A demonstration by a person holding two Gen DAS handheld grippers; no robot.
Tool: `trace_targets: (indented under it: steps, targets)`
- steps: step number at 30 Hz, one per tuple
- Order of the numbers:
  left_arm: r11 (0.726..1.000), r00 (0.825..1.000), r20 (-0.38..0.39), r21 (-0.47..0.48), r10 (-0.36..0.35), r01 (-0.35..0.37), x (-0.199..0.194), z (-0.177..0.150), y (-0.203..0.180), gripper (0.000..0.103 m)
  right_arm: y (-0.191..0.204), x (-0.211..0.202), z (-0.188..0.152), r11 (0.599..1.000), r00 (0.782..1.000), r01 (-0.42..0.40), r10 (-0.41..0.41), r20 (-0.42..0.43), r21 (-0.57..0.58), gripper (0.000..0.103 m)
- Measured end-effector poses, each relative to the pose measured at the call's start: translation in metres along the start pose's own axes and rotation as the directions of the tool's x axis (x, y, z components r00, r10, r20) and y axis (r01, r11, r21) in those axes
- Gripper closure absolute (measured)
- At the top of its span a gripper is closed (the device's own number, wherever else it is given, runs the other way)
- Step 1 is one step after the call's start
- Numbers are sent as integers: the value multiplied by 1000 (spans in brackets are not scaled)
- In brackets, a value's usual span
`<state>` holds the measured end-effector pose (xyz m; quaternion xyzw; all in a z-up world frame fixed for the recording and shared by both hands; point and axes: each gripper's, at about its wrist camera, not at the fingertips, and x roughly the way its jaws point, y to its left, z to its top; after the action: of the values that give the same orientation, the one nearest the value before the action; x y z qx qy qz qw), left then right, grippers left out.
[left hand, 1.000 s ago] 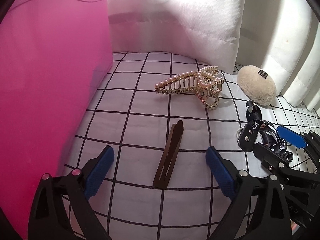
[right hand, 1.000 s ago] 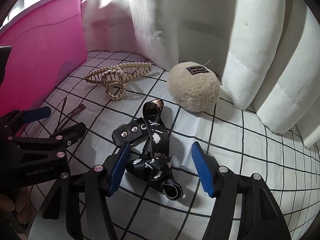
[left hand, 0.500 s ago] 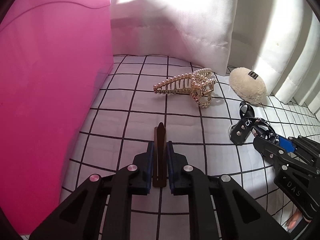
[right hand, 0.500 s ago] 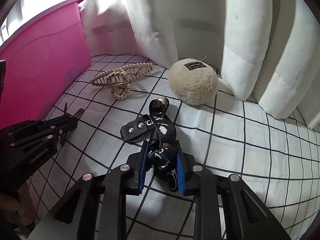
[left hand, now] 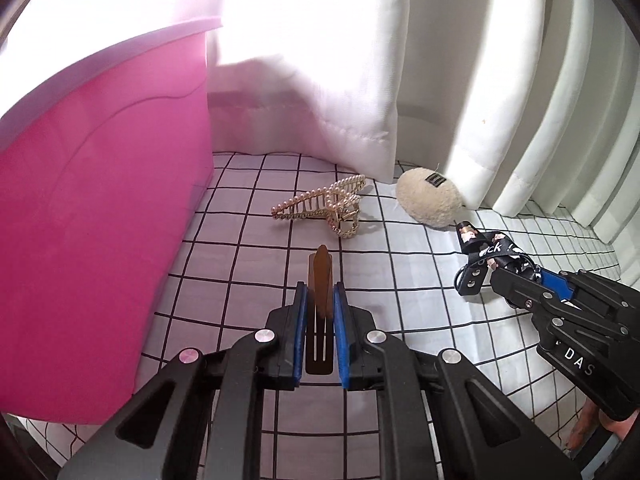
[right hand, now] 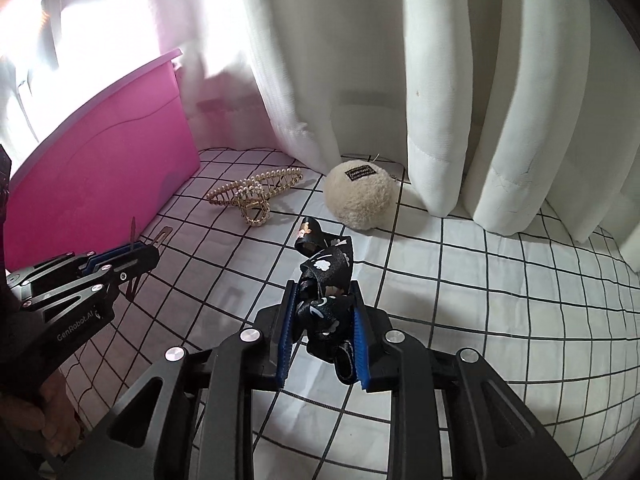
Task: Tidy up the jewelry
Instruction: 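Carry clip and hair tie over the tub and open both grippers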
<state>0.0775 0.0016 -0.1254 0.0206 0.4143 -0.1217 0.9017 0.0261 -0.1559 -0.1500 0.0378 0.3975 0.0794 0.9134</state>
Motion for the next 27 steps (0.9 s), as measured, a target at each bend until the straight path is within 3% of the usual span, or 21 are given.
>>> trace_targets:
  steps: [13,20,27]
  targets:
    - [999,989,145,-35,-2,7,-88,37,-6,90,20,-89,41,994,989,-50,62,134,-96,79]
    - [996,970,236,-81,64,-46,-137,60,18,90,55,-115,77,977,965,-124,160,210,-174,79]
    - [979,944,280,-148,177,-140,-164,74,70,90,110,-118,119,936,931,-217,284,230,-277,79]
